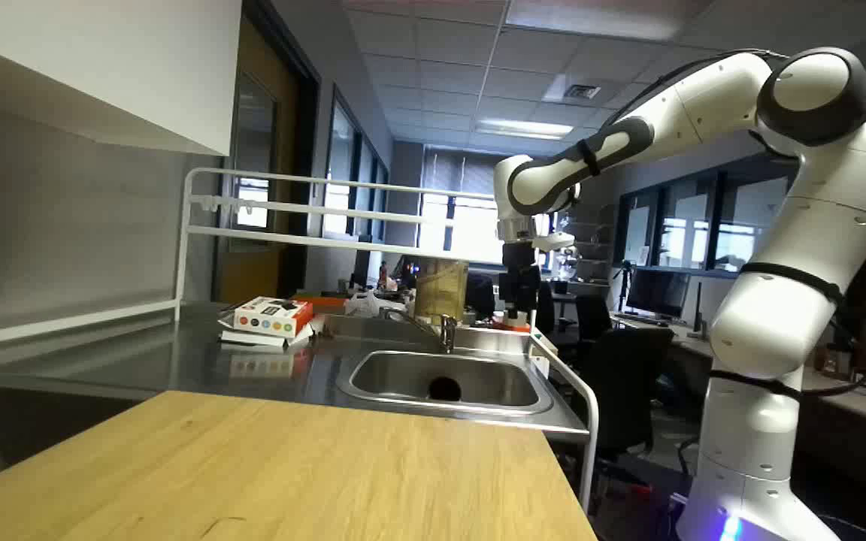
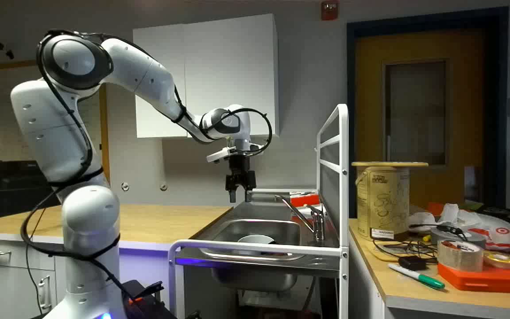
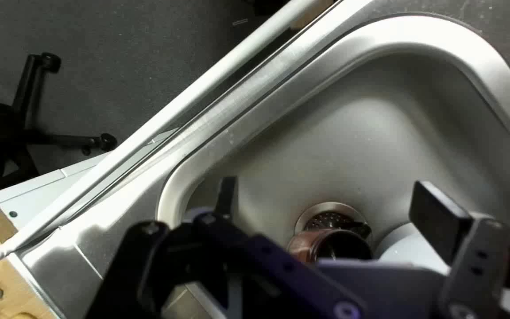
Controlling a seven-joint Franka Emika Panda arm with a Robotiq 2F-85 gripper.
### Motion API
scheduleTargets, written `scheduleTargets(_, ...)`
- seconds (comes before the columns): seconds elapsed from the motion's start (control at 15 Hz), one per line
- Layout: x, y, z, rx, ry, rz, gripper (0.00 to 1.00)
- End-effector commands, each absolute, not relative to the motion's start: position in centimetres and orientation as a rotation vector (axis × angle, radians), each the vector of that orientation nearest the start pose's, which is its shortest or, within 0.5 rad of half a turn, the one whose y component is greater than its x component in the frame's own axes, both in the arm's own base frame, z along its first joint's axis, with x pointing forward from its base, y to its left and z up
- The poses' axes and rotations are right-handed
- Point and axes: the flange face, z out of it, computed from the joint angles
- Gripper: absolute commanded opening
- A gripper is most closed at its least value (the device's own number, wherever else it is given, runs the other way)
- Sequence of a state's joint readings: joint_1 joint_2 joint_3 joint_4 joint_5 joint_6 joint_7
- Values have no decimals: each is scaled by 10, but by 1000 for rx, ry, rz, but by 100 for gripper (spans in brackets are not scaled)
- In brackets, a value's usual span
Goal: Remove the mug cup from the sink
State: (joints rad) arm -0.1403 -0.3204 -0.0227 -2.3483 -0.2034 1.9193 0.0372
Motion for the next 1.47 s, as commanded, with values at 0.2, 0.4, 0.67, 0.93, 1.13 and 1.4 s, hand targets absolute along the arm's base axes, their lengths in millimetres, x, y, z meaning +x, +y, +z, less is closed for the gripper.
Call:
scheduleTargets(0.2, 429, -85, 451, -3303, 197, 191, 100)
scheduleTargets(0.4, 429, -85, 451, -3303, 197, 191, 100)
scheduleTargets(0.67, 446, -91, 440, -3254, 256, 205, 100)
scheduleTargets(0.93, 478, -102, 406, -3209, 317, 256, 100)
scheduleTargets(1.13, 509, -104, 373, -3218, 404, 272, 100)
scheduleTargets(1.4, 543, -105, 325, -3231, 527, 307, 100)
